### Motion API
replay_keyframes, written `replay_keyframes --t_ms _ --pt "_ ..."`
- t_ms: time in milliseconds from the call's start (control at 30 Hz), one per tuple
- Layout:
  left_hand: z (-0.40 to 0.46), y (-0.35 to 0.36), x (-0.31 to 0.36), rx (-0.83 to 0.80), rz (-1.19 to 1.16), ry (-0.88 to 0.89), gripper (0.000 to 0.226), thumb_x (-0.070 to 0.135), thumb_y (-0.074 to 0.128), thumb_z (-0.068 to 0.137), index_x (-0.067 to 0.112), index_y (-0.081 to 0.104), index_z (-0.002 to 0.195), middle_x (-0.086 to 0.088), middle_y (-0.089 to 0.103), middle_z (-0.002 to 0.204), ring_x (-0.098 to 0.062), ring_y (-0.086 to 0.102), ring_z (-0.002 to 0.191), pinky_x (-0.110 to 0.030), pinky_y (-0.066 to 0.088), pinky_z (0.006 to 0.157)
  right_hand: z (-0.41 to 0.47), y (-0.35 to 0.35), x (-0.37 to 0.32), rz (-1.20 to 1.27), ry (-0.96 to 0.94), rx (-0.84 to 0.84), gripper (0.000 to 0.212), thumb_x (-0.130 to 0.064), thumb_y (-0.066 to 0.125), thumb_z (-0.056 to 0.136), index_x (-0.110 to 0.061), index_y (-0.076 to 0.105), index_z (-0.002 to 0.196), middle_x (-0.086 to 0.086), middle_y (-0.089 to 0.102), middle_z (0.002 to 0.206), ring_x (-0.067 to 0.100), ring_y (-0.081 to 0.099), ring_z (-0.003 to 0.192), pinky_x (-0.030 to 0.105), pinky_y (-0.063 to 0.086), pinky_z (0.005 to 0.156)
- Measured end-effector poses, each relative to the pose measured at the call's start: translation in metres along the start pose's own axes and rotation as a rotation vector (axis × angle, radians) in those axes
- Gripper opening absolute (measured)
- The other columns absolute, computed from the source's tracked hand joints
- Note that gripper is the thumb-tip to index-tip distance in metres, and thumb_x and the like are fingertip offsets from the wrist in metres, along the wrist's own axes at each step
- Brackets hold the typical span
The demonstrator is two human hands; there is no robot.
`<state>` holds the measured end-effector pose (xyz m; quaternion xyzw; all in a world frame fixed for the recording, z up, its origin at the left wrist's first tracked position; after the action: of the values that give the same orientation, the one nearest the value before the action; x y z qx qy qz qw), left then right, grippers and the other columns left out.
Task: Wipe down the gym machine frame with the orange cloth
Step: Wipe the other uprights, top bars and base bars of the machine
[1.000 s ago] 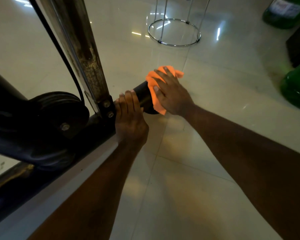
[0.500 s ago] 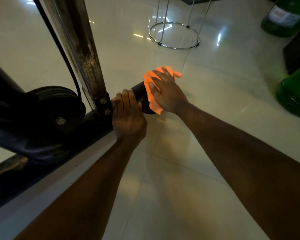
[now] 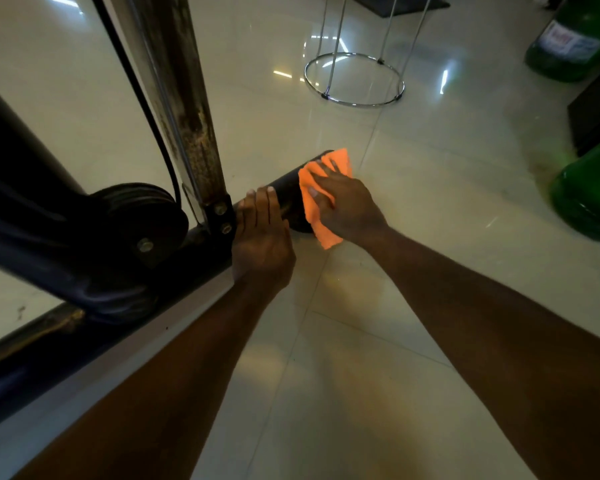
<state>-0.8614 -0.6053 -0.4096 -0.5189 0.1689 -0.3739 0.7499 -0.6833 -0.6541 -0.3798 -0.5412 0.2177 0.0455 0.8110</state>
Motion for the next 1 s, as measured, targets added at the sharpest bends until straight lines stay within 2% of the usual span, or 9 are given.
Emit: replay_keyframes --t_ms 67,233,333,433,533,767,900,1000 --pt "-0.003 -0.010 -0.005 -0.066 -0.030 0.050 0.057 0.019 0.043 0.111 -0.010 0.036 0.160 -0.031 0.038 0.166 -0.045 0.037 0.155 -0.054 0.028 0.129 -0.010 -0.013 -0.008 0.002 0.042 -0.030 0.043 -0.022 0.056 0.110 -0.009 0.063 0.151 0.014 0.059 0.157 0.034 0.048 0.153 0.053 0.037 0.128" --pt "-0.023 -0.074 0.003 -0.406 -0.208 0.145 0.059 0.026 0.050 0.112 0.008 0.034 0.166 -0.016 0.038 0.170 -0.032 0.037 0.157 -0.048 0.034 0.127 -0.052 -0.061 -0.042 0.061 0.145 -0.127 0.047 -0.032 0.057 0.108 -0.011 0.065 0.150 0.013 0.063 0.152 0.032 0.054 0.149 0.049 0.045 0.122" --pt "-0.038 -0.127 0.007 -0.566 -0.280 0.084 0.054 0.032 0.046 0.114 0.016 0.039 0.165 -0.009 0.038 0.170 -0.029 0.037 0.157 -0.049 0.036 0.127 -0.085 -0.096 -0.075 0.080 0.153 -0.136 0.044 -0.026 0.061 0.106 -0.007 0.068 0.145 0.015 0.067 0.148 0.032 0.058 0.143 0.043 0.044 0.119" --pt "-0.064 -0.191 0.009 -0.612 -0.298 -0.008 0.051 0.036 0.040 0.114 0.017 0.046 0.161 -0.011 0.045 0.165 -0.032 0.043 0.151 -0.053 0.041 0.122 -0.118 -0.135 -0.111 0.093 0.199 -0.139 0.037 -0.023 0.066 0.104 -0.004 0.074 0.135 0.019 0.073 0.136 0.037 0.068 0.127 0.050 0.056 0.108" --pt "-0.089 -0.261 0.019 -0.722 -0.316 -0.047 0.050 0.036 0.042 0.115 0.021 0.042 0.163 -0.009 0.041 0.167 -0.030 0.038 0.155 -0.050 0.034 0.126 -0.154 -0.181 -0.153 0.159 0.276 -0.217 0.040 -0.028 0.064 0.104 -0.009 0.073 0.137 0.019 0.071 0.140 0.037 0.067 0.132 0.051 0.055 0.110" --pt "-0.092 -0.459 0.054 -0.734 -0.293 -0.131 0.050 0.034 0.043 0.115 0.016 0.045 0.162 -0.011 0.045 0.165 -0.032 0.038 0.155 -0.050 0.032 0.128 -0.183 -0.341 -0.266 0.234 0.268 -0.328 0.045 -0.028 0.060 0.106 -0.019 0.065 0.150 0.007 0.063 0.155 0.030 0.055 0.148 0.054 0.051 0.116" --pt "-0.062 -0.593 0.063 -0.703 -0.269 -0.169 0.054 0.039 0.038 0.114 0.016 0.042 0.162 -0.012 0.044 0.166 -0.032 0.038 0.155 -0.052 0.033 0.127 -0.153 -0.463 -0.336 0.246 0.256 -0.386 0.046 -0.033 0.057 0.110 -0.024 0.061 0.154 0.005 0.058 0.160 0.029 0.049 0.153 0.050 0.050 0.118" --pt "-0.025 -0.709 0.069 -0.634 -0.245 -0.202 0.052 0.038 0.040 0.114 0.015 0.042 0.161 -0.012 0.047 0.162 -0.033 0.043 0.151 -0.055 0.038 0.123 -0.114 -0.563 -0.392 0.239 0.208 -0.324 0.045 -0.032 0.059 0.110 -0.022 0.061 0.154 0.005 0.057 0.161 0.028 0.050 0.152 0.049 0.050 0.116"
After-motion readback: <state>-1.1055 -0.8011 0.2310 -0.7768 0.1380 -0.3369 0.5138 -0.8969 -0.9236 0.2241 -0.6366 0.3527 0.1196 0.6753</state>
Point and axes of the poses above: each hand's wrist, its own z-axis towards the middle knuckle, its own y-axis out of the palm, x = y × z, the point moved 3 cm from there along z, towards the middle knuckle
